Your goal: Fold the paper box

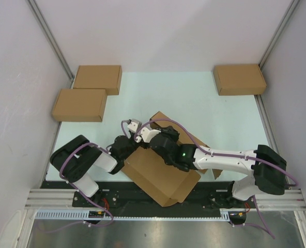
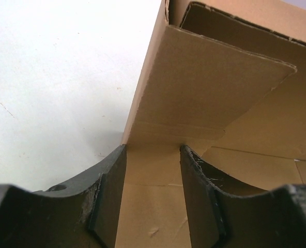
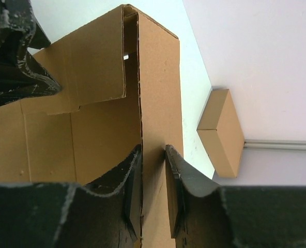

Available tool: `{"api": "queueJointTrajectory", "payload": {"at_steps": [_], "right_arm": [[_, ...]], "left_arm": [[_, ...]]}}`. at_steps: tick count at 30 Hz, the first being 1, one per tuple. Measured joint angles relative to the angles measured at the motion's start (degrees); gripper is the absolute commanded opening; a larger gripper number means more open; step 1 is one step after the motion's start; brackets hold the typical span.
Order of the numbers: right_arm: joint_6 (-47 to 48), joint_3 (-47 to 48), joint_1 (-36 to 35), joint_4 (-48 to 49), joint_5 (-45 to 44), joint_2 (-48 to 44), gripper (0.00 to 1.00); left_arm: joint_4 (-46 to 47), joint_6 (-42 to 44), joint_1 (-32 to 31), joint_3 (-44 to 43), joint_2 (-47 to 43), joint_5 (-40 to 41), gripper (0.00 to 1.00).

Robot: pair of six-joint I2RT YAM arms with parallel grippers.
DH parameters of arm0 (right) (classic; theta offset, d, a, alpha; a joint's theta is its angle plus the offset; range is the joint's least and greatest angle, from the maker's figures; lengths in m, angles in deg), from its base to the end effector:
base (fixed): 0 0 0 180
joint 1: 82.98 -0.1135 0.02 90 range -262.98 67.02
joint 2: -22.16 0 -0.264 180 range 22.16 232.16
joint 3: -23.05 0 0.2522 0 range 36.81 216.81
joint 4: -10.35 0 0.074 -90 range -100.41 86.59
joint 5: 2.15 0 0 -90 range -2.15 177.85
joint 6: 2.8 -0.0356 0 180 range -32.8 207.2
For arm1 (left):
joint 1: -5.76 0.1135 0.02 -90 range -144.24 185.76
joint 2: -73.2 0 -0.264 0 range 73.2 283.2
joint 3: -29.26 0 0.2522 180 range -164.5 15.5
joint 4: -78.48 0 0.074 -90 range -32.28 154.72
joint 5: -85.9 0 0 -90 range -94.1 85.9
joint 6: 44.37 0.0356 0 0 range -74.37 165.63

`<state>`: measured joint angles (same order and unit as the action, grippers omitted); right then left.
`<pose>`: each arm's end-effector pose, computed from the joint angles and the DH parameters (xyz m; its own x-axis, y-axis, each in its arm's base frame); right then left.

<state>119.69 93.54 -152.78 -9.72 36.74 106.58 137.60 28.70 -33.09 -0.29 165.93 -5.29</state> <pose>0.1362 0.2898 0.2617 0.0339 -0.8844 -0.4655 -0.4128 0.4118 -0.8124 0.1987 -0.1610 0.1444 -0.2401 -0.1805 -0.9538 0.5993 0.7454 -0.2919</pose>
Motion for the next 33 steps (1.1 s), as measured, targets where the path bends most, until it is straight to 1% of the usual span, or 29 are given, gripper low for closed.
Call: {"api": "queueJointTrajectory", "payload": {"at_steps": [6, 13, 16, 26, 33], "right_arm": [[-1.03, 0.44, 0.72, -1.33, 1.27, -0.52, 0.29], [-3.02, 0.96, 1.18, -3.17, 3.41, -0.96, 0.45], [-3.63, 0.96, 1.20, -3.34, 4.48, -1.86, 0.47], [-4.66, 2.84, 1.16, -3.67, 7.45, -6.32, 0.50], [-5.14, 3.45, 1.53, -3.69, 7.67, -6.86, 0.50]], "left_arm": [[0.26, 0.04, 0.04, -0.96, 0.46, 1.07, 0.55], [0.31, 0.00, 0.07, -3.10, 2.08, 1.03, 0.54], [0.39, 0.00, 0.11, -3.39, 2.29, 1.03, 0.54], [1.64, -0.02, 0.15, -3.96, 3.10, 1.05, 0.52], [1.62, -0.09, 0.15, -4.20, 3.91, 1.05, 0.52]]}}
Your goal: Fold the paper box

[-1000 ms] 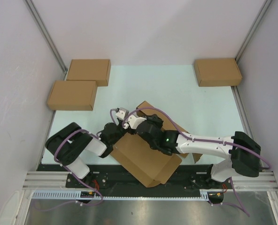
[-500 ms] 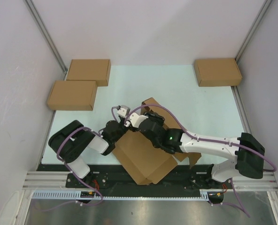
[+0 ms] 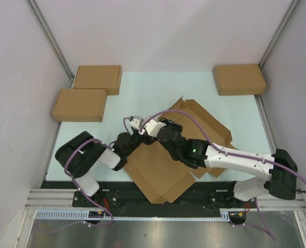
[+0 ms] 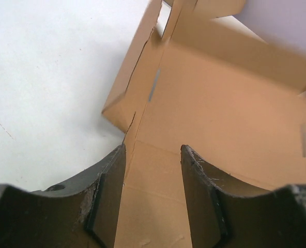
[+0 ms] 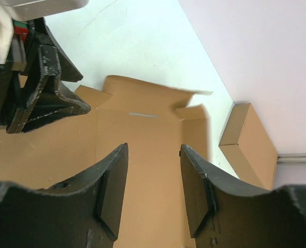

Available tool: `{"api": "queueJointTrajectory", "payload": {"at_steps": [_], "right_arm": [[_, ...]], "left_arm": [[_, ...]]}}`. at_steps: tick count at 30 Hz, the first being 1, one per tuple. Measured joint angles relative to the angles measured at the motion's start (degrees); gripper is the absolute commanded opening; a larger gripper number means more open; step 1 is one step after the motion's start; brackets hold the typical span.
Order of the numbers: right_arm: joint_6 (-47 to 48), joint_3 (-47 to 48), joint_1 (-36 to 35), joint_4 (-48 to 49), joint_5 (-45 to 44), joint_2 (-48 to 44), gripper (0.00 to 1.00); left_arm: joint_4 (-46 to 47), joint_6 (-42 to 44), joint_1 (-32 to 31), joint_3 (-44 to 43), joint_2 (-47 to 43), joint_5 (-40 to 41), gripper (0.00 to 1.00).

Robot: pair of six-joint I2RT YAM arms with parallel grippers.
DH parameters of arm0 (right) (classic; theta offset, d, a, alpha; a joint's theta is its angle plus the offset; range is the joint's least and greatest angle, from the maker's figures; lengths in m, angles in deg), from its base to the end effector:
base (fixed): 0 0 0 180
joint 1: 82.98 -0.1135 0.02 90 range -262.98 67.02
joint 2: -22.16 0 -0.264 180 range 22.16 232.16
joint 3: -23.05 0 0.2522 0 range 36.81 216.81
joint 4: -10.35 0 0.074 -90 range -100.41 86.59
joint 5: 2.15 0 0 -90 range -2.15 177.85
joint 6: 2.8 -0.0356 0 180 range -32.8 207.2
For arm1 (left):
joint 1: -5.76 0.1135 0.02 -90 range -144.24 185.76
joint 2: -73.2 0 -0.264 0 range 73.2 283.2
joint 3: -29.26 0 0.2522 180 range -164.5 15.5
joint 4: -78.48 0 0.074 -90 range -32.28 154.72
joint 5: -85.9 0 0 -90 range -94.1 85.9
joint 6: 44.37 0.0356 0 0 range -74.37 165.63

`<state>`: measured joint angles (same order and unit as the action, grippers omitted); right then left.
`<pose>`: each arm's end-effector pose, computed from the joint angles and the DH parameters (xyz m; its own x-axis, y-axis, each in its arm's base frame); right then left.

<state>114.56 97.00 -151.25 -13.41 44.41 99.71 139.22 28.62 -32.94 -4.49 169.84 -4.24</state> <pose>0.1351 0.2728 0.3096 0.0550 -0.7634 -0.6436 -0.4764 0.5464 -0.6888 0.2145 -0.1720 0.1471 -0.2115 -0.2054 -0.9556 0.5911 0.7517 -0.2924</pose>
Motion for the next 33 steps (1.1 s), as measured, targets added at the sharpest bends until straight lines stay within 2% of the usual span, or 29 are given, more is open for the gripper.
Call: {"api": "queueJointTrajectory", "payload": {"at_steps": [4, 9, 12, 16, 19, 23, 25, 29, 33], "right_arm": [[-0.46, 0.00, 1.62, 0.20, -0.13, -0.13, 0.51], [-2.71, 0.00, 7.65, 1.97, 0.02, -1.99, 0.53], [-6.64, 0.37, 17.35, 2.69, 1.09, -2.91, 0.54], [-14.23, 0.72, 32.85, 3.06, 7.78, -2.12, 0.55], [-20.57, 0.98, 45.13, 3.26, 16.94, 0.31, 0.55], [-26.95, 1.09, 56.83, 4.39, 30.40, 5.09, 0.55], [-28.41, 2.21, 60.46, 4.46, 36.83, 8.68, 0.55], [-28.83, 6.34, 63.36, 3.82, 46.93, 16.48, 0.55], [-28.41, 6.91, 64.26, 3.56, 52.37, 19.93, 0.56]], "left_arm": [[0.02, 0.00, 0.00, 0.00, 0.00, 0.02, 0.52], [-0.09, 0.07, 0.00, 0.15, -0.66, 0.33, 0.54], [-0.13, 0.09, 0.11, 0.94, -3.39, 1.29, 0.56], [-0.02, -0.09, 0.26, 2.54, -9.57, 4.22, 0.57], [0.02, -1.20, 0.26, 3.87, -15.28, 8.02, 0.56], [-1.95, -4.20, -0.04, 4.98, -24.20, 14.29, 0.58], [-7.17, -6.05, -0.44, 4.48, -29.81, 17.64, 0.59], [-24.28, -8.98, -0.79, -0.09, -38.14, 22.71, 0.59], [-33.79, -10.10, -0.94, -0.44, -42.64, 25.35, 0.62]]}}
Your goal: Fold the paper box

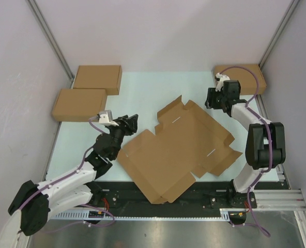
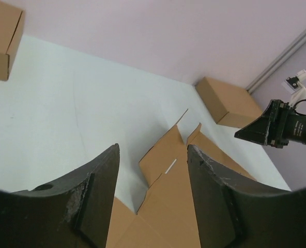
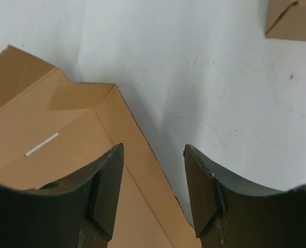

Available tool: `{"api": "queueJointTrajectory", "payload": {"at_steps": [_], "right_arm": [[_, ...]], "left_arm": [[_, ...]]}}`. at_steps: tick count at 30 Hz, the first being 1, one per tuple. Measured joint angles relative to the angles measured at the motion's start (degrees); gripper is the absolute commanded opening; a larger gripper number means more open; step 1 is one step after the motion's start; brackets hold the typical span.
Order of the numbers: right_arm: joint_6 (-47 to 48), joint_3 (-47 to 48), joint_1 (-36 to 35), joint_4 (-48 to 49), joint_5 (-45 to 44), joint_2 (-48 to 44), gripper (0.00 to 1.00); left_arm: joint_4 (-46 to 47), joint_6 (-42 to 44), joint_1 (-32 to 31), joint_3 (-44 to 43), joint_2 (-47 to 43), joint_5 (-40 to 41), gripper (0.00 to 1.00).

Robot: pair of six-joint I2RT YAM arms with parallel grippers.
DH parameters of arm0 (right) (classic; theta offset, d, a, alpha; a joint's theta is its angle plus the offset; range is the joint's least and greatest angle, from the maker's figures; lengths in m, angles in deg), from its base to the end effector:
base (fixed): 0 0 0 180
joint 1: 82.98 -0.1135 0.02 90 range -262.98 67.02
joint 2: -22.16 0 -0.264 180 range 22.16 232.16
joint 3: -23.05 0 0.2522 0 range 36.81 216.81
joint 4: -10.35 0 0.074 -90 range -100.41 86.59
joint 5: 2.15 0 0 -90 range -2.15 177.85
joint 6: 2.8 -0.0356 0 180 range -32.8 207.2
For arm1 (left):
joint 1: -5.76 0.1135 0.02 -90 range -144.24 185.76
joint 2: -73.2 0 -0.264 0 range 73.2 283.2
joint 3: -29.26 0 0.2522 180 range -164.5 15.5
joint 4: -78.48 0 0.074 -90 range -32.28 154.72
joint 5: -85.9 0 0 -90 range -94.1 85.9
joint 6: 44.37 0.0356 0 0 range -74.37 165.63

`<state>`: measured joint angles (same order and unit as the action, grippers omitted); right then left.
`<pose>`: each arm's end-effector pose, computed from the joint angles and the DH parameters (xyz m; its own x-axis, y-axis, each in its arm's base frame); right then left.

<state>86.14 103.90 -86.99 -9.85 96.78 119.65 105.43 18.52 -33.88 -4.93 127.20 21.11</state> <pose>0.3821 0.0323 0.2376 -0.6016 -0.0239 -0.7985 -0.1819 0.9774 0.1079 0.1695 -0.1207 0.2548 -0.0295 -0.5109 -0.8591 0.2677 0.8240 -0.4993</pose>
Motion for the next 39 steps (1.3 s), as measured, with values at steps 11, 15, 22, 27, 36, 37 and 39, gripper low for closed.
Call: {"api": "queueJointTrajectory", "payload": {"at_steps": [11, 15, 22, 27, 36, 37, 39], "right_arm": [[3.19, 0.76, 1.14, -0.33, 5.75, 7.87, 0.59], [4.11, 1.44, 1.25, -0.35, 5.73, 10.32, 0.58], [4.63, 2.01, 1.62, -0.81, 7.39, 12.74, 0.47], [5.18, 3.28, 1.62, -2.36, 10.38, 12.87, 0.44], [5.81, 3.72, 1.66, -5.11, 16.94, 13.00, 0.38], [5.88, 3.80, 1.66, -5.51, 17.46, 13.20, 0.36], [6.08, 3.98, 1.60, -5.99, 17.99, 13.64, 0.32]], "left_arm": [[-9.20, -0.26, 0.00, -0.66, -3.52, 0.09, 0.66], [-9.44, -0.04, 0.00, -0.72, -3.45, 0.11, 0.66], [-9.55, 0.15, 0.00, -0.72, -2.38, -0.31, 0.66], [-9.09, 0.11, 0.00, -0.72, -2.36, -0.63, 0.66], [-8.13, -0.28, 0.00, -0.72, -2.43, -1.66, 0.66], [-8.04, -0.37, 0.00, -0.70, -2.43, -1.77, 0.66], [-7.76, -0.42, -0.02, -0.70, -2.47, -1.92, 0.66]]}}
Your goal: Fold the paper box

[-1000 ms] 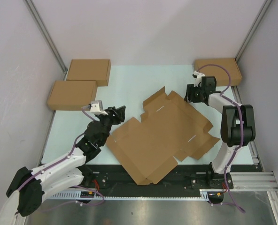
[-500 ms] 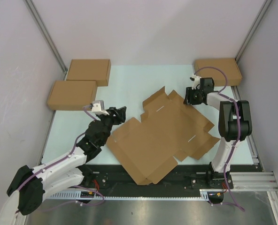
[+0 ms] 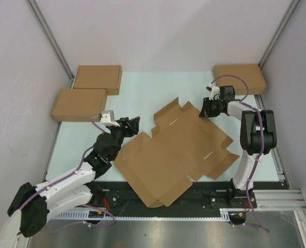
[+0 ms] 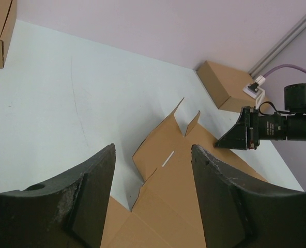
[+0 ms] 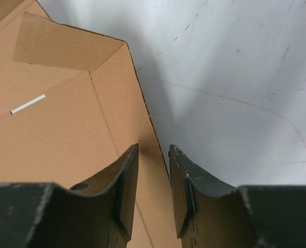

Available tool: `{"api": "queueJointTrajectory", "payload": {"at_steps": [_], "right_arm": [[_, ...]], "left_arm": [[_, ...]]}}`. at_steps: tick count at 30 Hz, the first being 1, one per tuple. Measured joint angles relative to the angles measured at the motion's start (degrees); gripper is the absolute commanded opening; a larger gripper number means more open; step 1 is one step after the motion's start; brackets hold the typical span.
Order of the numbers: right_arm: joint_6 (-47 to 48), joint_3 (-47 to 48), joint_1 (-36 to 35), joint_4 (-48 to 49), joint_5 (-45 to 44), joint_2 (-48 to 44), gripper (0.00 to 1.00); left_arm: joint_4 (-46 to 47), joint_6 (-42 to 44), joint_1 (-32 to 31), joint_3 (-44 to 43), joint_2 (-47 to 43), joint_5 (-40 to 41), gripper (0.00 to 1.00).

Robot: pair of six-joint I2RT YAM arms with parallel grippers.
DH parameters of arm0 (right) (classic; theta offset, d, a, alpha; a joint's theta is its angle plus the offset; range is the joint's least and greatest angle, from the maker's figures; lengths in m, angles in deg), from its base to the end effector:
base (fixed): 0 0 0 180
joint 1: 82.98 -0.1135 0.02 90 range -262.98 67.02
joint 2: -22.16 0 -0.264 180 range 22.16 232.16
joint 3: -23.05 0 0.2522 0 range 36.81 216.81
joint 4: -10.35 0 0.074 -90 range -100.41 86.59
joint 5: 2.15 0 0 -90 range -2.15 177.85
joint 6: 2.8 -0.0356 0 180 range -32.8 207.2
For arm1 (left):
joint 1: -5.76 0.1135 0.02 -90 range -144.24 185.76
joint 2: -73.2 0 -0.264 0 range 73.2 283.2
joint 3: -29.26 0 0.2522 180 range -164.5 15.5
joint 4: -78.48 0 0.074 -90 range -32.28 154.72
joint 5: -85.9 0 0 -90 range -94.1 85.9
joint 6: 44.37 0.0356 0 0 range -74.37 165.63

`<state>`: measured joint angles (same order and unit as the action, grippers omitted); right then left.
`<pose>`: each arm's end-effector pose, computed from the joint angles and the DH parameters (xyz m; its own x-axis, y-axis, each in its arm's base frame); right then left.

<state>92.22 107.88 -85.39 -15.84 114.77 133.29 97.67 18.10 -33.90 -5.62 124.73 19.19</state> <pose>0.4046 0.0332 0.1641 -0.7621 -0.1102 -0.6380 -0.3811 0.8730 0.3045 0.1660 -0.1194 0.2527 -0.1002 -0.4684 -0.8778 0.2660 0.8375 -0.4773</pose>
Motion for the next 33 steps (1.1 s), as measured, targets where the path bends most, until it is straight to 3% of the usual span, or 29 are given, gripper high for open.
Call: {"api": "queueJointTrajectory", "payload": {"at_steps": [6, 11, 15, 25, 33], "right_arm": [[0.85, 0.15, -0.59, -1.18, 0.63, 0.79, 0.12], [0.92, 1.55, -1.20, -2.86, 0.04, 0.35, 0.06], [0.90, 1.66, -4.11, -4.13, -5.27, -3.34, 0.05], [8.37, 6.43, -21.31, -7.69, -33.62, -18.91, 0.03], [18.86, 6.43, -37.31, -9.66, -56.50, -23.93, 0.02]], "left_arm": [[0.83, -0.07, -0.04, 0.00, -0.33, -0.11, 0.66], [0.92, -0.07, -0.07, 0.00, -0.31, -0.11, 0.66], [1.25, -0.02, -0.09, 0.00, -0.28, -0.09, 0.66], [0.63, 1.05, -0.07, 0.00, -1.07, 1.22, 0.69], [0.33, 4.39, 1.97, -3.89, 1.27, 2.43, 0.75]]}}
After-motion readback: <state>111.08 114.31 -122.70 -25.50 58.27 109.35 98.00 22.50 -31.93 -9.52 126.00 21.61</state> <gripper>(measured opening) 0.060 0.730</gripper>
